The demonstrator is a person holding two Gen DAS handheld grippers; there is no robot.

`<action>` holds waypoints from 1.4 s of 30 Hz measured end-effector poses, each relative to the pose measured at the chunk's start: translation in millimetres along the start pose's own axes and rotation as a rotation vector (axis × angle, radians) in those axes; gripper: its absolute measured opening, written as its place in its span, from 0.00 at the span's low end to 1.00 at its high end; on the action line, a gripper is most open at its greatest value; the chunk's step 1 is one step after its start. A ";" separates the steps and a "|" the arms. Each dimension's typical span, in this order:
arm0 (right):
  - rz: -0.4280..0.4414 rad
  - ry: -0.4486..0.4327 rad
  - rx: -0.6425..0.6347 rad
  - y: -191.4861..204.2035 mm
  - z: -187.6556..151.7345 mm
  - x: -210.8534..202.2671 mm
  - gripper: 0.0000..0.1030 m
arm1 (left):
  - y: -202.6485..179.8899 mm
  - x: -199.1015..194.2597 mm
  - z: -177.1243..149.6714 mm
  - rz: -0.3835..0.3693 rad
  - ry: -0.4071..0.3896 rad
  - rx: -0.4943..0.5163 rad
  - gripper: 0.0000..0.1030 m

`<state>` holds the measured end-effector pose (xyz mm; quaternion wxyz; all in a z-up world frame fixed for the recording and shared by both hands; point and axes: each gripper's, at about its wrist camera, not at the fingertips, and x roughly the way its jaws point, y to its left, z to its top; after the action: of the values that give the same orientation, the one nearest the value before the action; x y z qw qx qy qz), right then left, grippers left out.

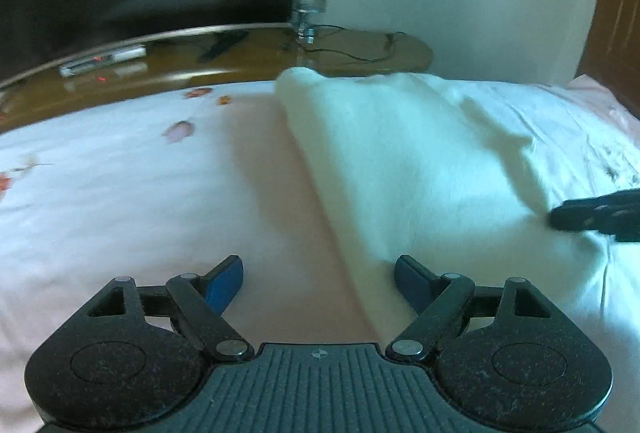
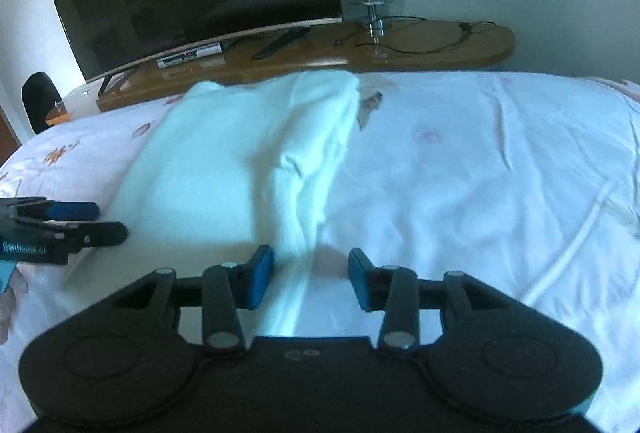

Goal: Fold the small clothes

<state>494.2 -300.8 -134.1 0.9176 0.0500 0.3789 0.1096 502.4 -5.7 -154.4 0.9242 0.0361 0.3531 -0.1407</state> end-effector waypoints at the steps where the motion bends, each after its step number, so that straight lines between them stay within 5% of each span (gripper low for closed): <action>1: 0.010 -0.006 0.004 0.5 -2.6 -7.2 0.39 | 1.6 -7.3 -2.2 -0.001 -0.006 -0.016 0.81; 4: 0.059 -0.032 0.032 0.2 -12.7 -23.6 0.38 | 1.3 -19.2 -9.0 -0.066 -0.004 -0.066 0.81; 7: 0.040 0.015 0.020 -3.2 -29.9 -17.6 0.35 | -12.5 -21.9 -18.5 -0.007 0.022 0.033 0.81; 11: 0.038 0.020 0.064 -11.1 -31.9 -35.9 0.39 | -0.7 -40.0 -19.9 -0.023 0.029 -0.001 0.81; 15: 0.142 -0.051 0.213 -31.6 -21.1 -51.6 0.42 | 12.7 -43.9 -5.5 -0.063 -0.009 -0.077 0.80; 20: 0.206 -0.098 0.355 -53.0 4.9 -31.5 0.60 | 1.0 -22.8 20.6 -0.025 0.016 -0.018 0.81; 31: 0.294 -0.041 0.373 -67.4 29.2 6.2 0.60 | -4.6 6.0 42.1 -0.054 0.031 -0.009 0.80; 37: 0.292 -0.033 0.372 -74.0 33.3 16.9 0.61 | 6.3 22.4 49.2 -0.125 0.063 -0.056 0.79; 42: 0.405 0.033 0.443 -91.6 30.5 36.1 0.64 | 44.6 41.2 49.2 -0.339 0.092 -0.322 0.78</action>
<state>555.5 -381.4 -153.3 0.8374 0.3219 0.3909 0.2059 576.0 19.2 -146.4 0.8642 -0.1651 0.4139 -0.2337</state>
